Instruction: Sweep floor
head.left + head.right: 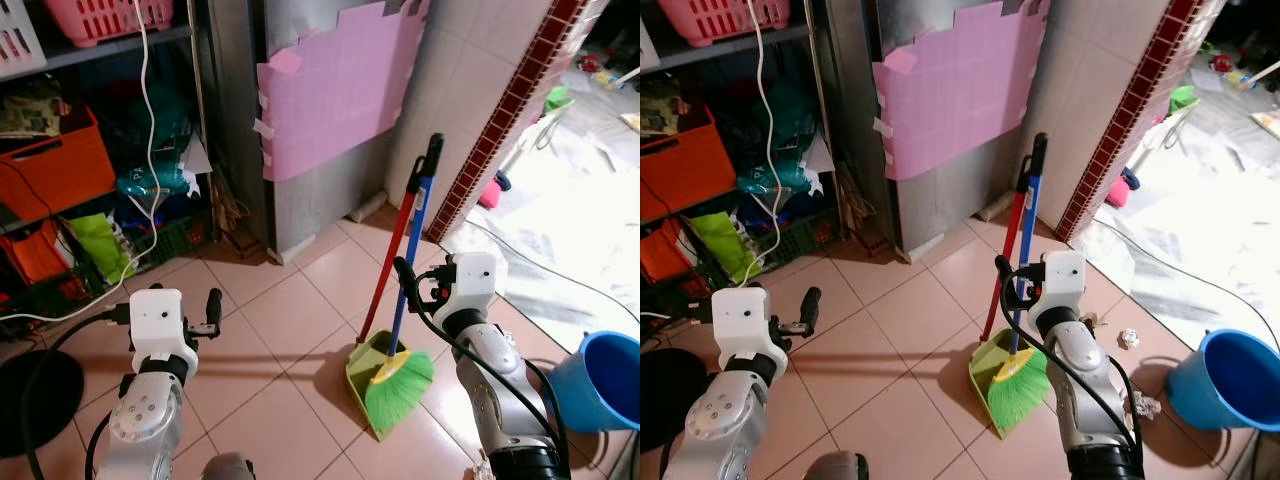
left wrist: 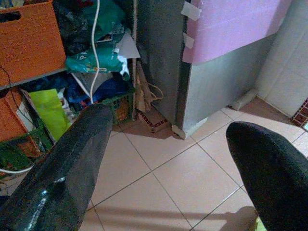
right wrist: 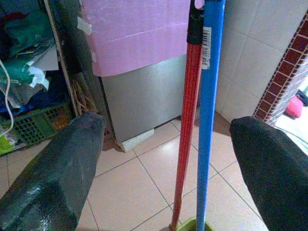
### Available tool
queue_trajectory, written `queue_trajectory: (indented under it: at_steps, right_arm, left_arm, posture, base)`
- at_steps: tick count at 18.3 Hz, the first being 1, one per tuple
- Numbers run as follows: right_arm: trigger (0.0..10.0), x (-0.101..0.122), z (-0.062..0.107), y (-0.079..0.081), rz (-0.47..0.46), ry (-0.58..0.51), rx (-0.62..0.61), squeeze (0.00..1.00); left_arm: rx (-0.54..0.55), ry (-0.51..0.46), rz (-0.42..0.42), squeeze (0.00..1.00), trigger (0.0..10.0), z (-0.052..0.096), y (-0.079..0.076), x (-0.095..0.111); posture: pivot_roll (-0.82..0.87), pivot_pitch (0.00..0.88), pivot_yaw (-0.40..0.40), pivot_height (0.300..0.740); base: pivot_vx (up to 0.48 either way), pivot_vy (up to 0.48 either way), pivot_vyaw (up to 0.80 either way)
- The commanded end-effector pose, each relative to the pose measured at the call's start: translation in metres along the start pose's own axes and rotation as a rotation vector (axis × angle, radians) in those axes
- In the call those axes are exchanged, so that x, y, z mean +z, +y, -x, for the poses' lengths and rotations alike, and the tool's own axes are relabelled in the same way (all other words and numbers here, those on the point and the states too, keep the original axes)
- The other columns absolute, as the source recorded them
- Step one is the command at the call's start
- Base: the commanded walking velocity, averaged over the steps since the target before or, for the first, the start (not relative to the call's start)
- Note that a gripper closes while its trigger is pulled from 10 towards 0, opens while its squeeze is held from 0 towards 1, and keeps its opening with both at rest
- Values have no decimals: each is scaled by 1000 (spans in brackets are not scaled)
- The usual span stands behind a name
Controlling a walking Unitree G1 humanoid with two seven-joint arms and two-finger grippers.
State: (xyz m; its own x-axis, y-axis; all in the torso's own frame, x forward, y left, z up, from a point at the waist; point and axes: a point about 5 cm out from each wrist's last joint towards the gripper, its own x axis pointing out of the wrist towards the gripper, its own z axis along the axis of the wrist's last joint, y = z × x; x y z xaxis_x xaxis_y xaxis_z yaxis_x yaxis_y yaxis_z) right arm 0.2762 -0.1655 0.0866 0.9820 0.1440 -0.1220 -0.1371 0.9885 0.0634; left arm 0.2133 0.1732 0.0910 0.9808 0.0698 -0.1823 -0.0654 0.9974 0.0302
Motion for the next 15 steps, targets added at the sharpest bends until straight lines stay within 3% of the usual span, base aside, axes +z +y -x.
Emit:
queue_trajectory:
  at_steps: [1, 6, 15]
  right_arm:
    - [10000, -1, 1, -3, 2, 4, -10, 0]
    - [10000, -1, 1, -3, 5, 3, -11, 0]
    - [10000, -7, -2, -5, 16, 49, 51, 0]
  left_arm:
    - [-12, -10, 3, 0, 10000, 1, -2, 2]
    - [-9, -5, 1, 0, 10000, 1, -2, 2]
    - [20, 1, -12, 0, 10000, 0, -2, 0]
  posture:
    - [41, 75, -66, 740]
    - [43, 75, -66, 740]
    - [41, 80, -70, 740]
  base:
    - [337, 0, 0]
    - [301, 0, 0]
    - [0, 0, 0]
